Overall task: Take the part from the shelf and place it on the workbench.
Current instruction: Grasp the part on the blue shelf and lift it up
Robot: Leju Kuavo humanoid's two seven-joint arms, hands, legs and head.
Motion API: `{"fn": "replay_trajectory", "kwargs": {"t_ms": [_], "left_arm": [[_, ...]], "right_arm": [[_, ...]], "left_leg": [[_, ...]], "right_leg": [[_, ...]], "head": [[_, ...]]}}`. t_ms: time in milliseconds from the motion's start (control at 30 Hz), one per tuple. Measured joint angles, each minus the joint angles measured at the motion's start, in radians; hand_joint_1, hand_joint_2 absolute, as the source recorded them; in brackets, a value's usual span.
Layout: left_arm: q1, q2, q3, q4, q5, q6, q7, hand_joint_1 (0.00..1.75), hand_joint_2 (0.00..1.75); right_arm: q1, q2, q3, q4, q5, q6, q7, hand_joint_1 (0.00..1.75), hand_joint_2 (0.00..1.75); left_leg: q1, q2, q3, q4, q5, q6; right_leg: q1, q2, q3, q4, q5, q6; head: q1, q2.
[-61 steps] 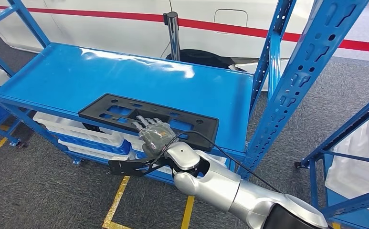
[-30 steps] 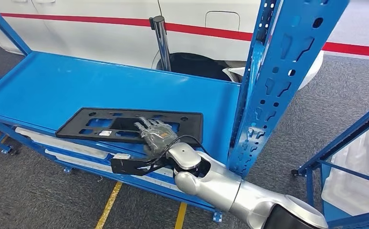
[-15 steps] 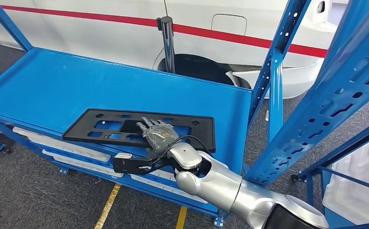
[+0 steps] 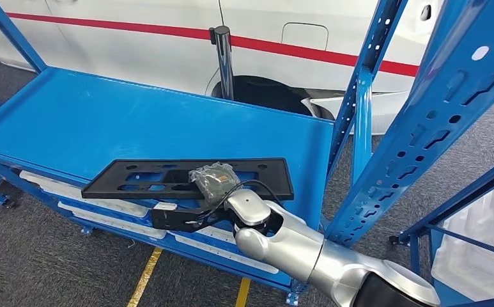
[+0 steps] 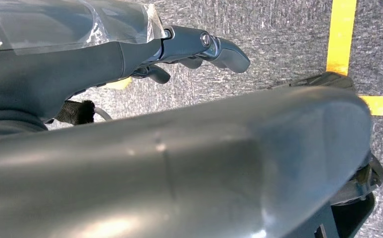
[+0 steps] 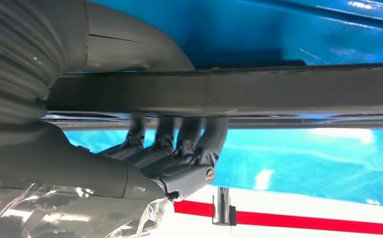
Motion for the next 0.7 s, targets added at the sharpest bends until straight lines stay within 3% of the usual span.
{"fn": "replay_trajectory", "kwargs": {"t_ms": [367,500,700], "left_arm": [[0.001,0.0,0.003,0.0,0.007,-0.003,-0.01,0.0,0.0],[0.001,0.0,0.003,0.0,-0.005,0.017,-0.024,0.0,1.75],[-0.001,0.0,0.002,0.0,-0.057,0.072,-0.058,0.0,1.75]], "right_arm": [[-0.006,0.002,0.0,0.0,0.001,0.0,0.0,1.75,1.75],[-0.007,0.003,0.0,0.0,0.008,-0.002,0.0,1.75,1.75],[-0.001,0.001,-0.003,0.0,0.049,-0.007,-0.008,1.75,1.75]], "left_leg": [[0.0,0.0,0.003,0.0,0.0,0.0],[0.0,0.0,0.003,0.0,0.0,0.0],[0.0,0.0,0.003,0.0,0.0,0.0]], "right_leg": [[0.0,0.0,0.003,0.0,0.0,0.0],[0.0,0.0,0.003,0.0,0.0,0.0],[0.0,0.0,0.003,0.0,0.0,0.0]], "head": [[0.0,0.0],[0.0,0.0],[0.0,0.0]]}}
